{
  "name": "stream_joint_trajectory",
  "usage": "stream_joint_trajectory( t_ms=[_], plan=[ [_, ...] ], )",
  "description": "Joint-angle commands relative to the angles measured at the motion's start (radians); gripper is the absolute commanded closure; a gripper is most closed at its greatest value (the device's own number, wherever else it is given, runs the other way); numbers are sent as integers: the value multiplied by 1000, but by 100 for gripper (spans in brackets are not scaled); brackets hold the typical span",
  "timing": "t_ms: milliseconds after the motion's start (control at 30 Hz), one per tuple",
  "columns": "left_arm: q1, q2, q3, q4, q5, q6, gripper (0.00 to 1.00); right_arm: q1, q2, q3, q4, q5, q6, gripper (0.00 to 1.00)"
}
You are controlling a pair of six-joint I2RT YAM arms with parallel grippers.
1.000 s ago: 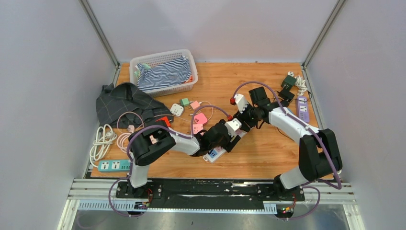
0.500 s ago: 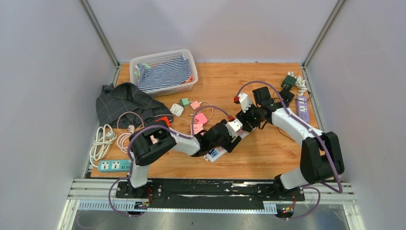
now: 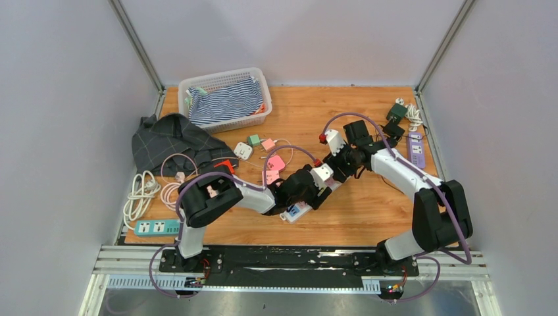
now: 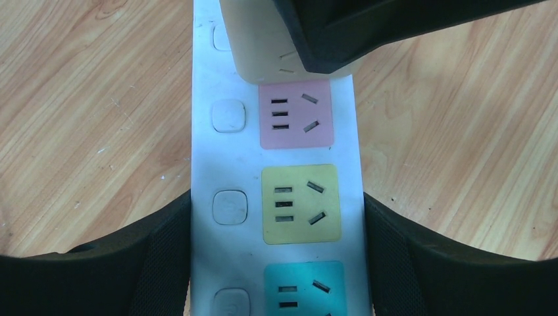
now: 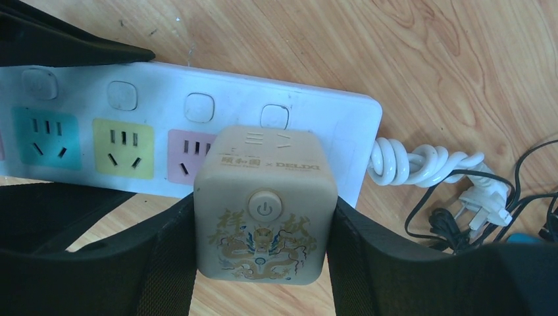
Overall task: Pull the plug off the socket
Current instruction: Remove the plug from the socket.
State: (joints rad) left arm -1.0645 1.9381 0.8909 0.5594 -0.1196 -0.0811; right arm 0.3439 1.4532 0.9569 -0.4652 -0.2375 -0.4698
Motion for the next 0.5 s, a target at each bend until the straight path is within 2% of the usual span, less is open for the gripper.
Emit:
stream_joint_trajectory(
  t_ms=[0, 100, 133, 233, 300, 433, 467],
  plan=[
    [0, 29, -3, -43, 23, 32, 100, -32, -48, -14, 38, 83, -10, 100],
    [0, 30, -3, -44, 23, 32, 100, -30, -54, -10, -8, -143, -48, 100],
    [0, 27, -4, -43, 24, 33, 100, -11, -24, 27, -130, -455, -129, 100],
    [2, 26, -4, -43, 27, 34, 100, 20, -14, 50, -194, -581, -177, 100],
    [2, 26, -5, -43, 27, 35, 100, 25, -18, 47, -181, -534, -164, 100],
    [1, 25, -6, -42, 26, 35, 100, 14, -22, 8, -29, -73, -48, 100],
    [1, 25, -6, -42, 26, 34, 100, -7, -22, 3, -6, -3, -36, 100]
  ],
)
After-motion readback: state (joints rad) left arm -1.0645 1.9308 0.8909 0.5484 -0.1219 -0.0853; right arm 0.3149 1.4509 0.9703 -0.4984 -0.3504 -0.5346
